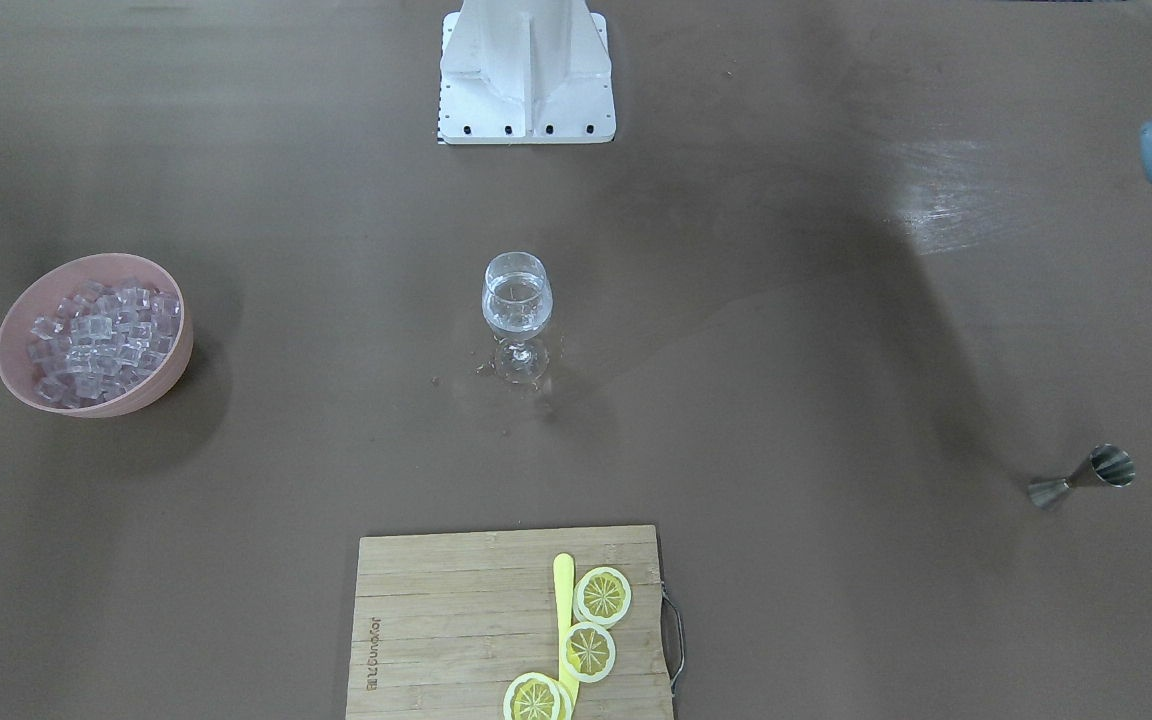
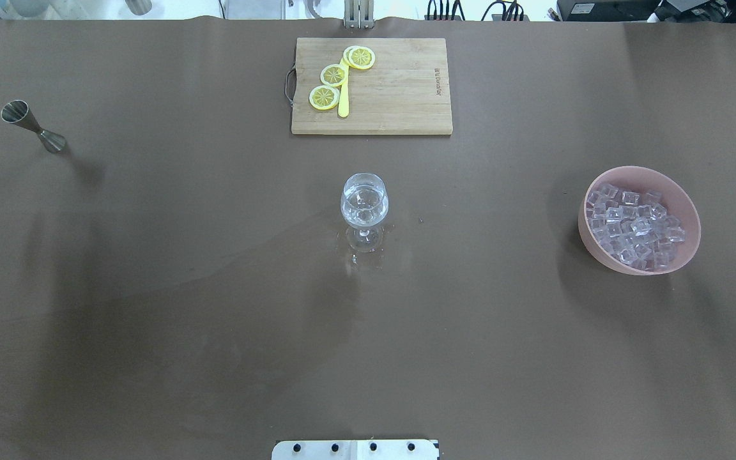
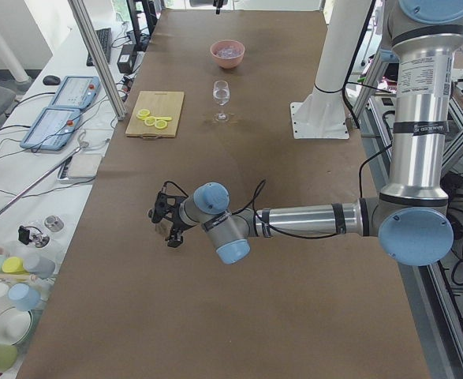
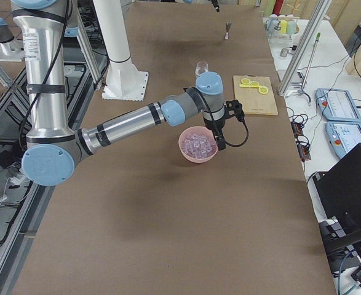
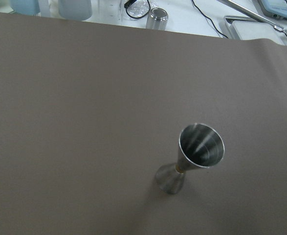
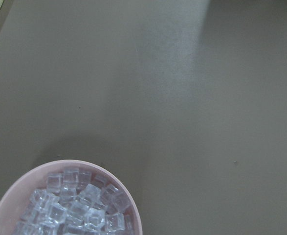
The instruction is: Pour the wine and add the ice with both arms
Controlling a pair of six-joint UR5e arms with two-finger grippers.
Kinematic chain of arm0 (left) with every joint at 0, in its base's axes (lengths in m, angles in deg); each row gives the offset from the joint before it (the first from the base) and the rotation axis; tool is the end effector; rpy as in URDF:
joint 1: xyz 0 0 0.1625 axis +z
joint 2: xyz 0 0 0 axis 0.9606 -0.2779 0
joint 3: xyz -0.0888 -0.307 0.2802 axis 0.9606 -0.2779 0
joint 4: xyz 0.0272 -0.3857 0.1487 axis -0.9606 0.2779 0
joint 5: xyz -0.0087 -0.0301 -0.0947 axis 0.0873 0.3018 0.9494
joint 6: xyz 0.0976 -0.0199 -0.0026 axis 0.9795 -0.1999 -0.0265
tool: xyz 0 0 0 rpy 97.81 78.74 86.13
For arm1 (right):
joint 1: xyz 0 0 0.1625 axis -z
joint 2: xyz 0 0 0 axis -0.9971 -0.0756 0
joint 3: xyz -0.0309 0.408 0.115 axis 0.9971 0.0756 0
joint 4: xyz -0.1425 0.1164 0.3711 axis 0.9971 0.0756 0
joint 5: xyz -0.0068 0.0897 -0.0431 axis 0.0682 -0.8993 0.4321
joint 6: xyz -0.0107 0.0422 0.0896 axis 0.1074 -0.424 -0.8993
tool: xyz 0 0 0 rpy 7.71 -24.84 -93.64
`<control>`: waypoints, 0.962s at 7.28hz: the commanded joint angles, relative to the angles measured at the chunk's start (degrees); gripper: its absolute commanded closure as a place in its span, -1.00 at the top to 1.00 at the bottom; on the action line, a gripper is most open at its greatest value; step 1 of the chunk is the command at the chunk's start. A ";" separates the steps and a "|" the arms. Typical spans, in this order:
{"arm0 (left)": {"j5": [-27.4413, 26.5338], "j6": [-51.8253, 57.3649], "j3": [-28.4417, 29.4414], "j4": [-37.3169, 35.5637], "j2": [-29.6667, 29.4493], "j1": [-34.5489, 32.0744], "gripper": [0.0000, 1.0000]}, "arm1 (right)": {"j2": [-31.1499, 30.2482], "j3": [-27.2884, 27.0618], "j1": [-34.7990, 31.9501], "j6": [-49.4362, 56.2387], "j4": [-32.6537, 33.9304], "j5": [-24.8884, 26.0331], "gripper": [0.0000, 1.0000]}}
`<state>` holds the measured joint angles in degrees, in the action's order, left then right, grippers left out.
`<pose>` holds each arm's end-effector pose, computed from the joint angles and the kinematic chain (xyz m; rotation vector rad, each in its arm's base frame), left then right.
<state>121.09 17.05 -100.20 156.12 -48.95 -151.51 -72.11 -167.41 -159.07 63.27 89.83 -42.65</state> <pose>0.0367 -0.5175 0.6136 0.5249 0.9339 -0.1983 -0.0743 -0.4994 0.4421 0.2939 -0.7815 -0.1340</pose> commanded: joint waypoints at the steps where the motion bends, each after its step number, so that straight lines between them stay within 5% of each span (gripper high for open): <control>1: 3.17 16.25 0.02 -13.93 -2.78 -5.14 0.98 | 0.98 0.54 9.03 -7.75 -0.23 3.34 1.00; 5: 2.48 16.04 0.29 -17.85 -4.46 -5.77 0.98 | 1.15 5.37 16.80 -10.05 -0.40 3.19 0.93; 7: 2.21 14.47 0.03 -17.68 -4.55 -5.85 0.98 | 1.68 5.55 17.68 -11.02 -0.40 2.92 0.69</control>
<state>123.41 32.61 -100.04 138.43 -53.38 -157.30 -70.64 -162.19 -142.26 52.76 89.40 -39.59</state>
